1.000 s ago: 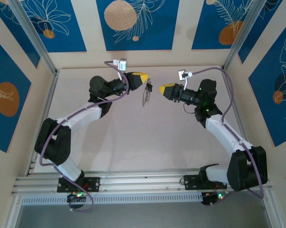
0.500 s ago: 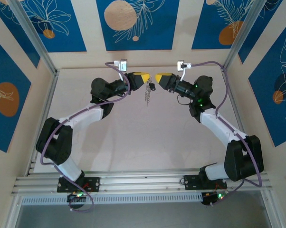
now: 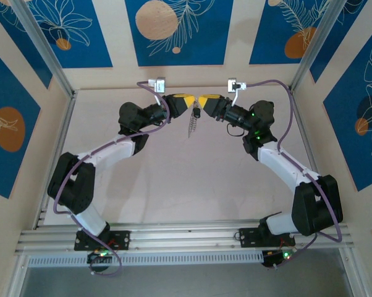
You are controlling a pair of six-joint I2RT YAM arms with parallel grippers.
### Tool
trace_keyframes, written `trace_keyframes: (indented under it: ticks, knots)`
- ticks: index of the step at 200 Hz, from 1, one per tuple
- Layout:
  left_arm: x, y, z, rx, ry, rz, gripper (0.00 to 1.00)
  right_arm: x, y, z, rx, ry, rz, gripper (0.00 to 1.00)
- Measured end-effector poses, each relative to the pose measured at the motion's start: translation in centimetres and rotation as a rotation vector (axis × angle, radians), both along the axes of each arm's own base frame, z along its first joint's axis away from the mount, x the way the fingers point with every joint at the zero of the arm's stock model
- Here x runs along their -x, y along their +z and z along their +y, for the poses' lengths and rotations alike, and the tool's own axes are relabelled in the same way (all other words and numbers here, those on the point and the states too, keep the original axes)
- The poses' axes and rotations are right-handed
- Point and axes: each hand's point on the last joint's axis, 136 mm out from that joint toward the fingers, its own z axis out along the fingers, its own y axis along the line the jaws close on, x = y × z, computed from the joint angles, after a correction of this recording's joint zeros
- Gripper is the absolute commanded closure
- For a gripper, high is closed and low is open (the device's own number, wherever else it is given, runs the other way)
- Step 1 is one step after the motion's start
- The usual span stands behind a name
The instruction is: Put the keys on the keyring
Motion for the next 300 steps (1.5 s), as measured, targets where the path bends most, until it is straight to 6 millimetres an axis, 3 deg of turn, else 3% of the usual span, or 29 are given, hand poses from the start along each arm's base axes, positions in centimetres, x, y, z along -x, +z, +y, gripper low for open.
trace_keyframes:
  ticks: [64,101,177,223,300]
  knots:
    - [0.1,0.2,0.1,0.007,0.000,-0.012,1.00,0.0,0.0,-0.1,-0.008,-0.014,-0.006,0.58]
    - [-0.1,-0.2,0.0,0.004,0.003,-0.003,1.00,0.0,-0.8,-0.4,-0.011,-0.023,0.015,0.58]
    - [-0.4,-0.8,-0.3,-0.002,0.002,0.010,1.00,0.3,-0.4,-0.4,-0.025,-0.019,0.002,0.59]
    - [-0.4,-0.8,-0.4,0.000,-0.001,0.017,1.00,0.6,-0.3,-0.1,-0.026,-0.006,0.000,0.63]
    - [-0.5,-0.9,-0.4,0.001,-0.004,0.026,1.00,0.6,-0.9,0.6,-0.022,0.015,0.016,0.78]
